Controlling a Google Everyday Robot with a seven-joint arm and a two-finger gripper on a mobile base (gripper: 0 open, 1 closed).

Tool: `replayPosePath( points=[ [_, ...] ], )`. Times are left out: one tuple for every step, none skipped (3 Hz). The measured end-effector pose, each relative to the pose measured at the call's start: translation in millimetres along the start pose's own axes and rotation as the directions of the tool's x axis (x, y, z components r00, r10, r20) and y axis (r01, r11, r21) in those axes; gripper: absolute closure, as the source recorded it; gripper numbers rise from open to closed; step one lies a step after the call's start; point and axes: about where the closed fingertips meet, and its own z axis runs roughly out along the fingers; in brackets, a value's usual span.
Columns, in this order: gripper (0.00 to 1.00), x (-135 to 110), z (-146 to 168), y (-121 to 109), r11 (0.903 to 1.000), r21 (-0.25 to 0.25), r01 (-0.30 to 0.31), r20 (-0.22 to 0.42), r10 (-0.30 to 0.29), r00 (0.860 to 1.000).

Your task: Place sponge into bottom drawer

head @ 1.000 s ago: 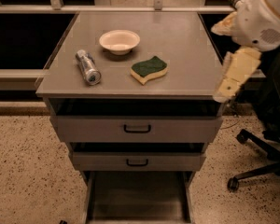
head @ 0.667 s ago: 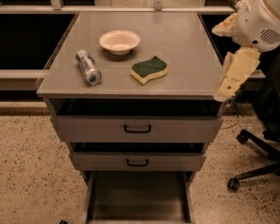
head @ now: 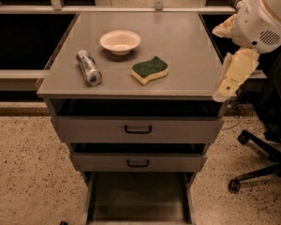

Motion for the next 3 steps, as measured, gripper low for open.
replayPosePath(
  points=[
    [0.0,-16.1,31.0,-32.1,0.9991,-0.033,0.027,0.061,-0.025,0.998],
    [0.0,-40.1,109.1,-87.0,0.9939,-0.105,0.034,0.178,-0.015,0.984],
    [0.0,-41.0,111.2,-88.3,0.9942,-0.102,0.032,0.177,-0.013,0.984]
  ],
)
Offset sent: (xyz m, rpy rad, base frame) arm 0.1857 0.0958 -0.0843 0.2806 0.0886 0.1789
